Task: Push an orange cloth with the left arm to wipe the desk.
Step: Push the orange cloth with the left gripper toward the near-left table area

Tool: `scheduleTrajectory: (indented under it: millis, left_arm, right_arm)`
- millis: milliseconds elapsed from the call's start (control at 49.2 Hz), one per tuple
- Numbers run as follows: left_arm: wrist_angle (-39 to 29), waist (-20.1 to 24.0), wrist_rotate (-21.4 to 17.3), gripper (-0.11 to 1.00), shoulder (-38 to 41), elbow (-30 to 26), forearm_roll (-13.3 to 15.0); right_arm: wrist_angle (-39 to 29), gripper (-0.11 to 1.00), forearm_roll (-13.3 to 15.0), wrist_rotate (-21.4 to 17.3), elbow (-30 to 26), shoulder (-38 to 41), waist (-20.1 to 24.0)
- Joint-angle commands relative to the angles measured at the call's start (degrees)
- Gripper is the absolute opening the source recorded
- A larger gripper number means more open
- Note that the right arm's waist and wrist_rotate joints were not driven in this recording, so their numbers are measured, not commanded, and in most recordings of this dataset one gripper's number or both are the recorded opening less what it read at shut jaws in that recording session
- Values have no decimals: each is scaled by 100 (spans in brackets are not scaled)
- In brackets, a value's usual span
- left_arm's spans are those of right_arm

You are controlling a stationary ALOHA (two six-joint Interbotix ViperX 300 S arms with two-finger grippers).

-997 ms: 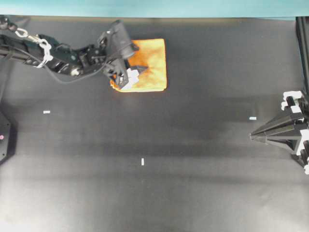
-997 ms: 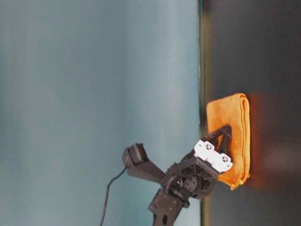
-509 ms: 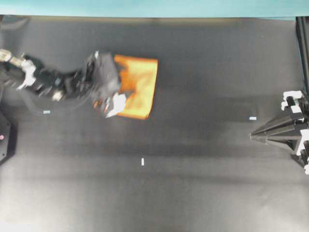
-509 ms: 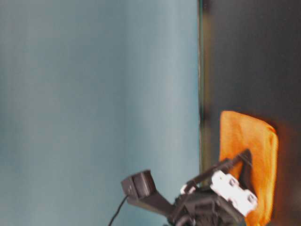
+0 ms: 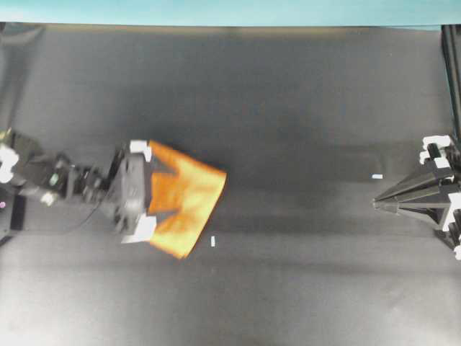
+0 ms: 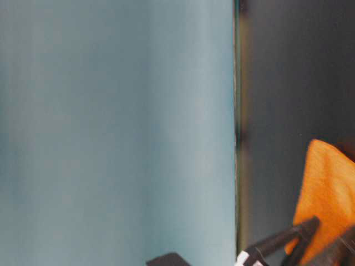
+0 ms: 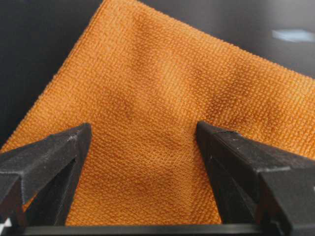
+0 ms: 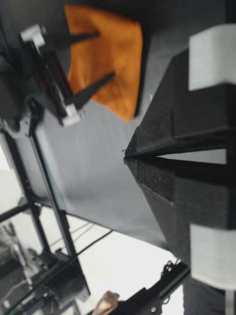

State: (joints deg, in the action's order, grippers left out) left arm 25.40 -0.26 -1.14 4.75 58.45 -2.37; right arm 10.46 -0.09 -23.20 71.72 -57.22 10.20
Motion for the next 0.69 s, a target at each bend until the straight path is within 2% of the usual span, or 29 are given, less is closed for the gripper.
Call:
scheduleTrajectory:
  millis: [0, 224, 427, 590, 671]
  left_arm:
    - [0, -404, 167, 85, -229, 97, -26]
    - [-97, -1380, 782, 85, -562, 290, -26]
    - [-475, -2092, 1318, 85, -738, 220, -26]
    - [-817, -2461, 1450, 85, -844, 79, -26]
    - [-932, -2496, 1441, 85, -870, 9, -26]
  right_arm:
    - [53, 0, -9, 0, -44, 26, 0]
    - [53, 0, -44, 9, -35, 26, 0]
    - [53, 0, -44, 9, -44, 26, -9]
    - [53, 0, -44, 9, -35, 26, 0]
    - [53, 0, -44, 9, -44, 26, 0]
